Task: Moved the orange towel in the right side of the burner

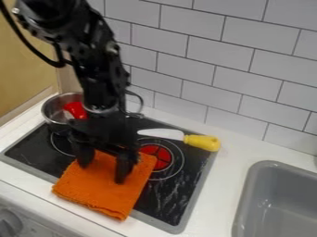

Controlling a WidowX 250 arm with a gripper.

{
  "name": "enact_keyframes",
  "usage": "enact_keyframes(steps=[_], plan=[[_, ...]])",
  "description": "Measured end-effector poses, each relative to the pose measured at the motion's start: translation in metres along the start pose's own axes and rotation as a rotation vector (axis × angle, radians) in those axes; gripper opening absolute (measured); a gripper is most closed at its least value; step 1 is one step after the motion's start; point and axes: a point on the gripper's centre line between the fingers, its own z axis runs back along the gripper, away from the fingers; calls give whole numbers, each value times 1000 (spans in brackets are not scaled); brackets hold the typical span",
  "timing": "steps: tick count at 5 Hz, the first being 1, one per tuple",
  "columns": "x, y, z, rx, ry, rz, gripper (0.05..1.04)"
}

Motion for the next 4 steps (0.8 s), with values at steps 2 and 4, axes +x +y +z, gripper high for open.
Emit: enact_keyframes(steps=[2,4], plan=[[2,-15,-13,1,30,-19,1000],[12,-40,-13,-8,12,-63,1000]])
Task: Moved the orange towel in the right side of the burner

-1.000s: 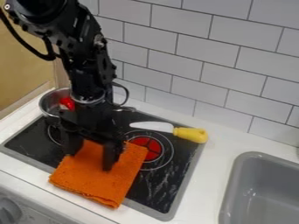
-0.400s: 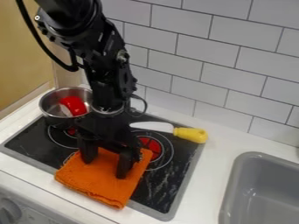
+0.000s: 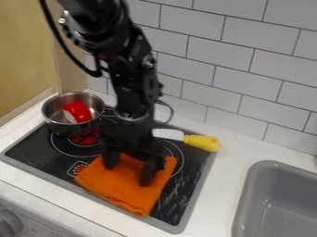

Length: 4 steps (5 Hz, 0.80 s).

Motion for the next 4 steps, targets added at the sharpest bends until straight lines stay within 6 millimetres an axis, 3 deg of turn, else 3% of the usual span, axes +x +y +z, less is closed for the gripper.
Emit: enact_keyframes(steps=[1,4], plan=[[1,-22,2,1,0,6,1000],[12,-52,-2,-20,6,122,1000]])
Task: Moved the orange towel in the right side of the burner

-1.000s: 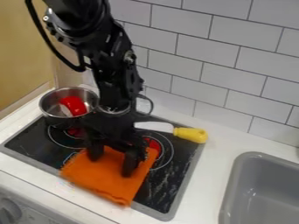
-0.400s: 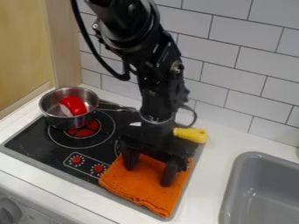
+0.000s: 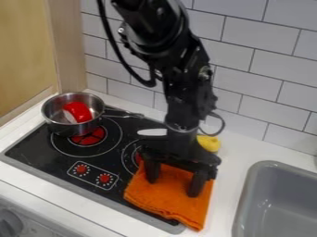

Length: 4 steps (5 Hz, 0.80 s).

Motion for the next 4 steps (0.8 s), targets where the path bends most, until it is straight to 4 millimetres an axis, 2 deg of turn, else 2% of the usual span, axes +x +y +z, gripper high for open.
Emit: enact_keyframes(steps=[2,4], plan=[[1,-17,0,-1,-9,-26,1000],[-9,-17,13,25,-4,-26,1000]])
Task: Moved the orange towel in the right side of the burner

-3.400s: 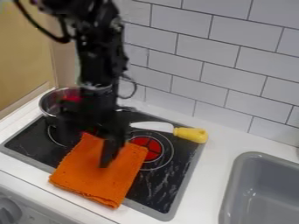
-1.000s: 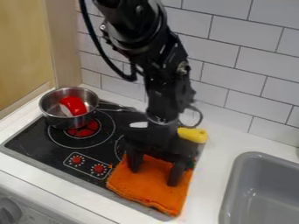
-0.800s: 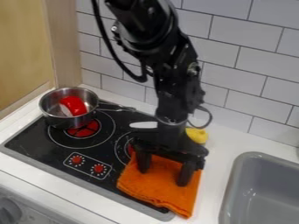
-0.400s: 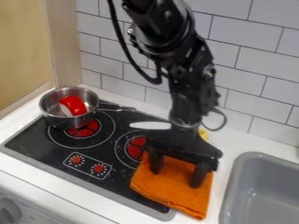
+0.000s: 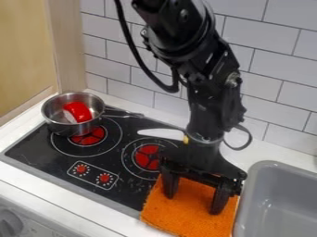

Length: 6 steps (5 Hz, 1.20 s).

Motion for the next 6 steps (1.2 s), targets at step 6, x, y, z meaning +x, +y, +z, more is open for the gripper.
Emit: enact_keyframes(steps=[6], plan=[[23,26,69,68,-10,-24,1000]])
